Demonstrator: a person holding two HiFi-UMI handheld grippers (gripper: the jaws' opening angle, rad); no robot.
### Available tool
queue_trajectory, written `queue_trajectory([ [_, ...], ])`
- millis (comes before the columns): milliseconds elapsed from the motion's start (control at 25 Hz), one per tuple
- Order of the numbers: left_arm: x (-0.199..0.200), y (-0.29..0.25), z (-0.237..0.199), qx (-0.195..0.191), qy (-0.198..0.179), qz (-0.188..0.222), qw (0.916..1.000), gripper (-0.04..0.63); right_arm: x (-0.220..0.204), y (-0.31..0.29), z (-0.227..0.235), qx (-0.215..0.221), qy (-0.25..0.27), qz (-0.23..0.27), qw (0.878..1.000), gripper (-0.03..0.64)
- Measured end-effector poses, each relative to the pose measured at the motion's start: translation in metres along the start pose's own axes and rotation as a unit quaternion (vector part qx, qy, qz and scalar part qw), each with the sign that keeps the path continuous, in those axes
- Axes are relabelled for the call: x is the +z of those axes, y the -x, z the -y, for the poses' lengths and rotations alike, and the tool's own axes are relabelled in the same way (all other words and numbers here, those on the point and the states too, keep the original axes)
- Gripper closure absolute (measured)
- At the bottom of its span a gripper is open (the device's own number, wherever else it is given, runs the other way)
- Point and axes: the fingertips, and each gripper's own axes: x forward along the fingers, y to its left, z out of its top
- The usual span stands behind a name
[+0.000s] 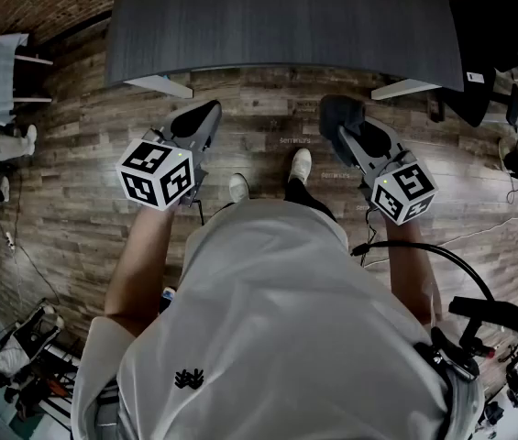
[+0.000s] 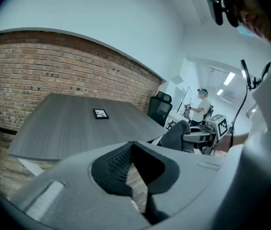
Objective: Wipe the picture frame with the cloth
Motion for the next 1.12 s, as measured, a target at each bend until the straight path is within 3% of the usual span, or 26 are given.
queue_trajectory([
  [320,-0.074,0.099,-0.05,-0.017,0.02,-0.016,0.9995,0.584,-0.019,-0.04,-0.127,-0.009,-0.004,-0.01,1.0,0.509],
  [600,-0.087,0.14,-0.071,-0.033,0.018,-0.006,0.9993,0.584,-0.01,-0.06,-0.184,-0.013,0.011,-0.011,1.0,0.509],
  [800,-0.07,0.111,-0.065,-0.042,0.011,0.0,0.9991,0.584,0.003,-0.058,-0.153,-0.024,-0.004,0.003,1.0,0.509],
  [1120,-0.011,0.03,-0.068,-0.015,0.01,-0.012,0.9998,0.583,0.045,-0.071,-0.046,-0.017,-0.009,0.032,0.999,0.508],
])
